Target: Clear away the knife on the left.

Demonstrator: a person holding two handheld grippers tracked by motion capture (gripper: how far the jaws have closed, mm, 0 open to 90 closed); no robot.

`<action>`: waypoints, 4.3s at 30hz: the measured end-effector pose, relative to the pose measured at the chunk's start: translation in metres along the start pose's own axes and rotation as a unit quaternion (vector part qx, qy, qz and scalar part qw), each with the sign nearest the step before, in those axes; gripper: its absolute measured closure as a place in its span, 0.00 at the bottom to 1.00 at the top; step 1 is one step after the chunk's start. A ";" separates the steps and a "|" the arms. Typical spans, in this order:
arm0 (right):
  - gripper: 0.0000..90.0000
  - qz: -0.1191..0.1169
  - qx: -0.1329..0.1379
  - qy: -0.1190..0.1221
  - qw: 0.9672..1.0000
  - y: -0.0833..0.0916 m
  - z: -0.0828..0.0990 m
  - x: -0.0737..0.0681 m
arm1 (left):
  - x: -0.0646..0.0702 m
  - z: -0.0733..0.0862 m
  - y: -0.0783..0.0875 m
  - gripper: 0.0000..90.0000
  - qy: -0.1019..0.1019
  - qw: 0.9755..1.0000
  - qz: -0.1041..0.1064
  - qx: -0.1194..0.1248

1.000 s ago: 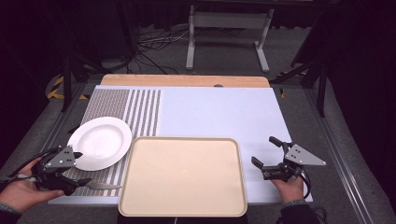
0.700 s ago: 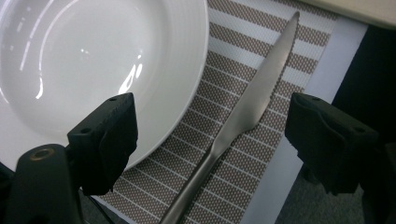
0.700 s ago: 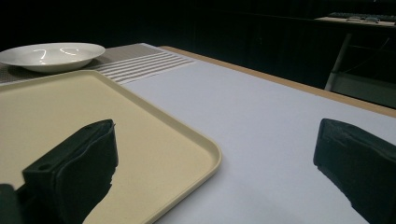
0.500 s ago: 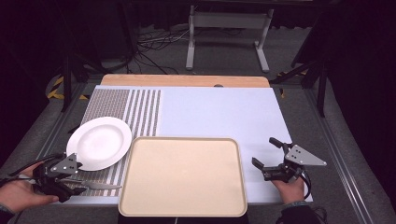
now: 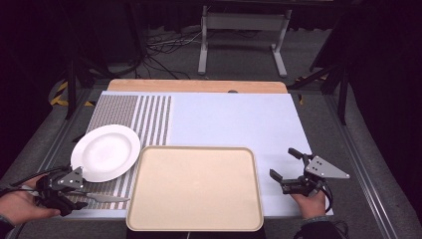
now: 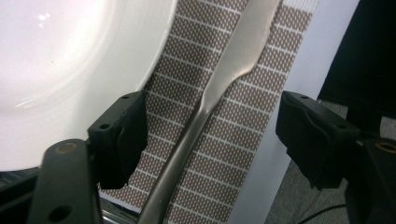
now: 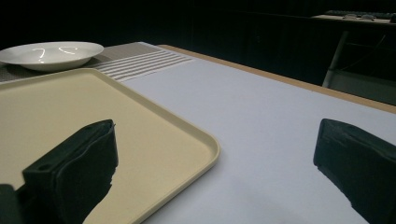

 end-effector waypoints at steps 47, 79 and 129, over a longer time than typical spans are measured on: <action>0.01 -0.007 -0.005 -0.008 1.000 0.003 0.003 -0.001 | -0.020 0.000 -0.014 0.88 -0.123 0.987 0.063 -0.087; 0.01 -0.009 -0.001 -0.013 1.000 0.003 0.002 -0.001 | -0.022 -0.002 0.017 0.89 -0.102 0.994 0.032 -0.031; 0.01 -0.001 0.007 -0.013 1.000 0.008 0.000 0.004 | -0.013 -0.133 0.056 0.89 0.070 0.989 0.086 0.099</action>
Point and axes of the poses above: each handheld gripper's, and its own axes: y roughly backward along the jaws, z roughly out of its underside, x roughly to its right, the point moved 6 cm from there along -y, roughly forward along the jaws, and after that the axes turned 1 degree about z, right-handed, at the moved point
